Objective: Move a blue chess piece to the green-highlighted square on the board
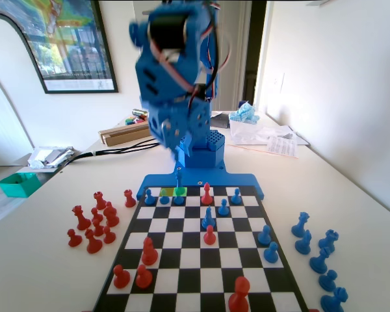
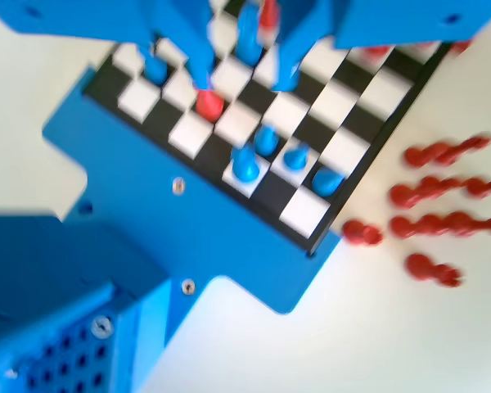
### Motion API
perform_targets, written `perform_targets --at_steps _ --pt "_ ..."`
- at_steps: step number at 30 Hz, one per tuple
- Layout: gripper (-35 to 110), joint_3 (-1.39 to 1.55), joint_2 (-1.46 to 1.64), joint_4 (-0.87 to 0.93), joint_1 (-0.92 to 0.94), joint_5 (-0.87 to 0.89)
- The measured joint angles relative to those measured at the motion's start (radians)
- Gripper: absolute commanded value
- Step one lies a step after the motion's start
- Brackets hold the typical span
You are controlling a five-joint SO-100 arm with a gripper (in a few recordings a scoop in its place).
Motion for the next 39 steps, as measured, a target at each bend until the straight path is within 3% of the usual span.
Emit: perform_targets --at_steps 18,28,39 --pt "1 -0.437 0.471 0.463 -0.098 0.565" --pt "1 -0.456 0.701 0.477 -0.103 0.647" --pt "1 -0.11 0.896 0.328 -0.155 0.664"
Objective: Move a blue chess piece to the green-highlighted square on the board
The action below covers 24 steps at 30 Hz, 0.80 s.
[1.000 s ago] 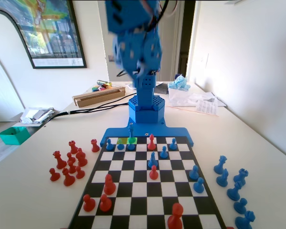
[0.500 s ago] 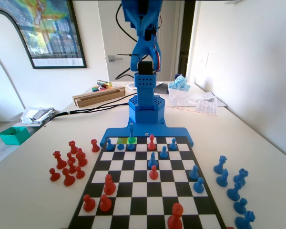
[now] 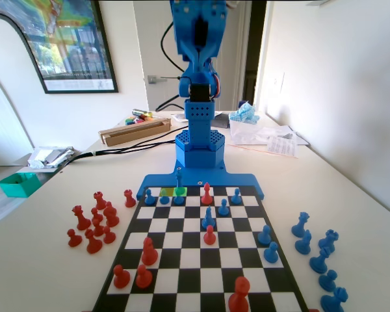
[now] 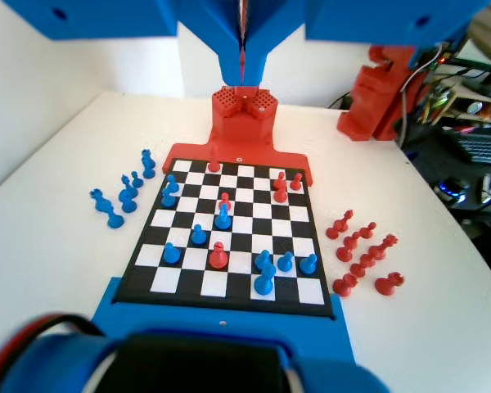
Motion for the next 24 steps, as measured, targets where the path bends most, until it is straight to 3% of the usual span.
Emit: perform_targets --at_steps 24 --pt "2 0.066 0.186 -0.092 -0.034 -0.008"
